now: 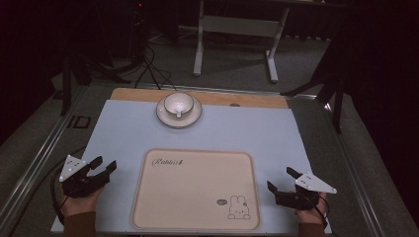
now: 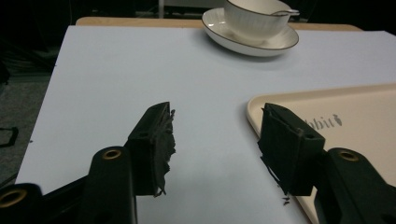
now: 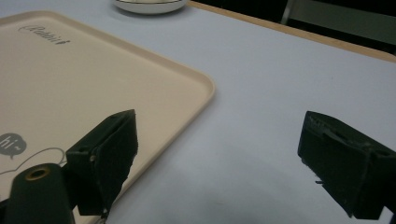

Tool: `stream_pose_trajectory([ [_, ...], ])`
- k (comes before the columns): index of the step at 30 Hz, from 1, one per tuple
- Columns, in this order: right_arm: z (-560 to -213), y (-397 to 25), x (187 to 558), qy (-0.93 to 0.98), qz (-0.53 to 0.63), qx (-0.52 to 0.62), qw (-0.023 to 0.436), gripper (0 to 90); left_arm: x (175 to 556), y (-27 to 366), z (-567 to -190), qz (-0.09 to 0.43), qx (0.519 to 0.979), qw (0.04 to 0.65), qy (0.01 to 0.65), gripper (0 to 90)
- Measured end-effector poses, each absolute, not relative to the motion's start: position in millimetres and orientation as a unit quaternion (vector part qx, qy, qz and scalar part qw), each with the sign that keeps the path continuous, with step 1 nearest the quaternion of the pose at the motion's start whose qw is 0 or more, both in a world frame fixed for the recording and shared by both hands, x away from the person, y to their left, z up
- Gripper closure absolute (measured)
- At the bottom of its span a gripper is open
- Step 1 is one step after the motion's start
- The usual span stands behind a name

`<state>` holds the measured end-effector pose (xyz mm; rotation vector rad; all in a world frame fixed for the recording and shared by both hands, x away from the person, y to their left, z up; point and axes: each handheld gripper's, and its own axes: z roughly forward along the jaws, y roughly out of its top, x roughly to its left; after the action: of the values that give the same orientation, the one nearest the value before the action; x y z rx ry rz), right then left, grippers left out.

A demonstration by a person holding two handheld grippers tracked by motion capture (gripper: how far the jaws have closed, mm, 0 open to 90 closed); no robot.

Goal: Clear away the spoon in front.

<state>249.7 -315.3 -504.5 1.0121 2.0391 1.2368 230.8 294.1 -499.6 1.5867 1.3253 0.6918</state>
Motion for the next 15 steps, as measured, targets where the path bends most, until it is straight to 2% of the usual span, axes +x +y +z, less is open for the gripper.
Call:
stream_pose_trajectory([
  [6,-506.2,-315.8,252.0,0.758,0.456,0.379,0.273,12.0,232.7,291.6,-500.2,0.279,0.649,0.462,0.536,45.6],
  [15,-506.7,-314.9,252.8,0.76,0.451,0.377,0.277,13.5,231.1,290.4,-498.1,0.29,0.642,0.459,0.542,41.8],
])
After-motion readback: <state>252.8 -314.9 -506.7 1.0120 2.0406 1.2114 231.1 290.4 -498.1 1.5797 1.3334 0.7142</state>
